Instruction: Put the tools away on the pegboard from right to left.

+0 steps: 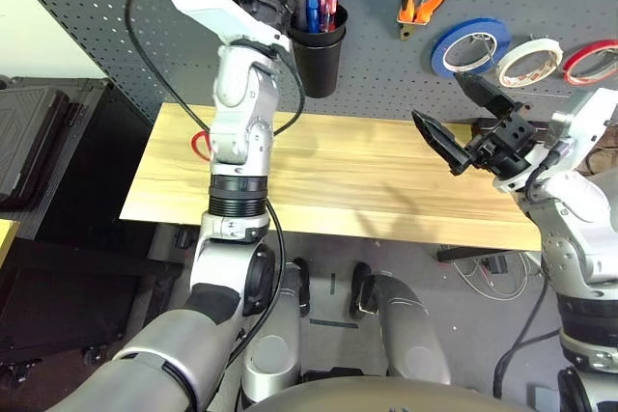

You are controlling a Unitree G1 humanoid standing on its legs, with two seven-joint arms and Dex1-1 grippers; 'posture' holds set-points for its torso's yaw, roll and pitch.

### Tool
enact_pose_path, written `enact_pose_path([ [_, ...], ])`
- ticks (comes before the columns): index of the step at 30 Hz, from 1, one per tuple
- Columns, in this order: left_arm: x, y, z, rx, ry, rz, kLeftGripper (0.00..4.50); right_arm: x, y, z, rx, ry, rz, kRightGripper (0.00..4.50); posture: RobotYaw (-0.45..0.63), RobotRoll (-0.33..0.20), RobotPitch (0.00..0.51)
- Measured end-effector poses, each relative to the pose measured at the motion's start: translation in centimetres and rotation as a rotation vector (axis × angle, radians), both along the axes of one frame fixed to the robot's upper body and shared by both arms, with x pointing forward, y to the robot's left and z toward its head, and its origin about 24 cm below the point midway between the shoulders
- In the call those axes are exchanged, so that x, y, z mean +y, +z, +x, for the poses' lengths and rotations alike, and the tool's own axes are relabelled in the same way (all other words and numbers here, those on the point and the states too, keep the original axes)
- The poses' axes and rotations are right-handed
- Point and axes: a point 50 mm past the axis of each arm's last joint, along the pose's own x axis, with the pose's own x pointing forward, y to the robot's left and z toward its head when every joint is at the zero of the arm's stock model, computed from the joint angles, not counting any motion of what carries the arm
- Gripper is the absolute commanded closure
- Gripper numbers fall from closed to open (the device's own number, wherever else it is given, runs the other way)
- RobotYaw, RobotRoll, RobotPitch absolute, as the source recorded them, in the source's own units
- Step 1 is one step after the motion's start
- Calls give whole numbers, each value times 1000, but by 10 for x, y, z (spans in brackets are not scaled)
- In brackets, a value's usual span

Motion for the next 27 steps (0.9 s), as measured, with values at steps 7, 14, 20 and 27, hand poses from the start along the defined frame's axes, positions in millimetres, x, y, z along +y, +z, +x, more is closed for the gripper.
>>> enact_pose_path([
  [7,39,4,-32,25,70,105,16,9,-7,4,65,44,-39,0,158,0,259],
  [14,80,-36,-55,281,184,287,16,15,-21,6,205,101,-142,0,215,0,278],
  [20,98,-83,-69,525,228,362,16,20,-32,8,283,143,-199,0,248,0,296],
  [27,113,-121,-70,708,333,342,16,28,-48,11,368,188,-294,0,259,0,326],
])
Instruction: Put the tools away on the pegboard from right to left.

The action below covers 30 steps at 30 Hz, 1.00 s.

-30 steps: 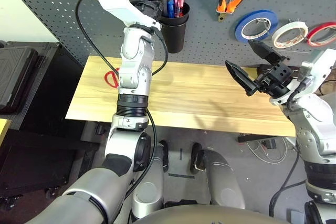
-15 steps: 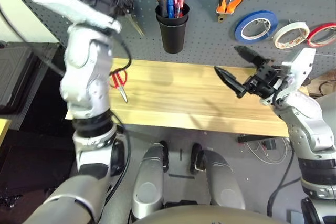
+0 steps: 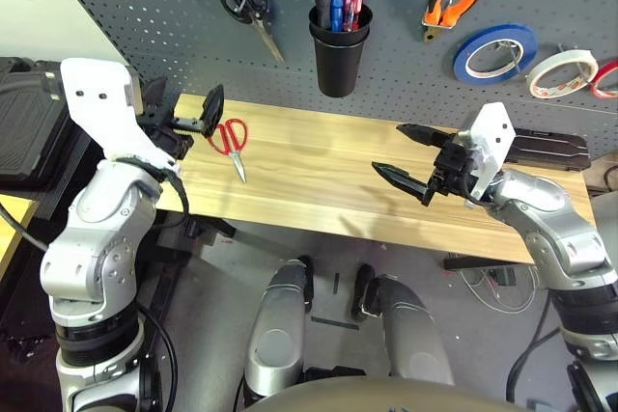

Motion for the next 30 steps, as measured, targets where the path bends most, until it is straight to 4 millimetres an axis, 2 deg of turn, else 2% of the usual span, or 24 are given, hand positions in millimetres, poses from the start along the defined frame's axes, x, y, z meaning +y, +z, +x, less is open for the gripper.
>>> enact_pose_path([
  [5,9,-38,19,148,127,-29,16,1,-10,1,59,1,-81,0,256,0,344],
  [15,25,-79,52,283,248,-21,16,4,-17,5,92,-9,-177,0,223,0,381],
  [20,30,-90,70,291,277,-12,16,10,-20,7,97,-8,-193,0,210,0,389],
  [30,28,-100,104,280,268,-25,16,16,-21,10,95,-29,-210,0,161,0,397],
])
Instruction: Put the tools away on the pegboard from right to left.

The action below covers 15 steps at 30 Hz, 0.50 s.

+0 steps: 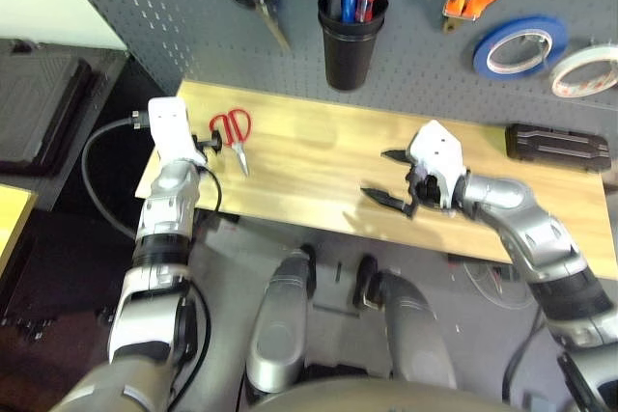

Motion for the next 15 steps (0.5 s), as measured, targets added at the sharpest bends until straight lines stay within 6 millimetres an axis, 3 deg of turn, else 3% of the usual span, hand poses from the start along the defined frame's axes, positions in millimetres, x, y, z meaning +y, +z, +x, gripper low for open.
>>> enact_pose_path([
  [6,-1,-6,13,23,13,-10,16,1,1,-1,8,-24,-1,0,123,0,395],
  [15,11,-10,15,45,121,-4,16,-1,6,-6,2,-62,-2,0,99,0,393],
])
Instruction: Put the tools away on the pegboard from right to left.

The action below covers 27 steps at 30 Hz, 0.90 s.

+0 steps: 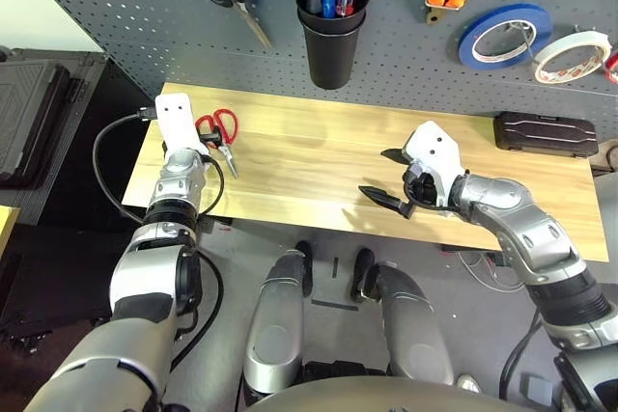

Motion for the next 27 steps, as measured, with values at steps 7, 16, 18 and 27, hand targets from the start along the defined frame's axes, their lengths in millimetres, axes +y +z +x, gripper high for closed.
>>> enact_pose_path([
  [7,3,-1,0,9,60,-6,16,0,0,-1,7,-14,-4,0,98,0,392],
  [16,11,-11,-7,89,143,41,16,0,3,-1,9,-18,-6,0,88,0,393],
  [18,11,-12,-7,96,147,48,16,1,4,-1,6,-16,-5,0,85,0,394],
  [27,7,-12,-5,116,105,66,593,-2,5,-1,6,-30,-6,0,75,0,389],
])
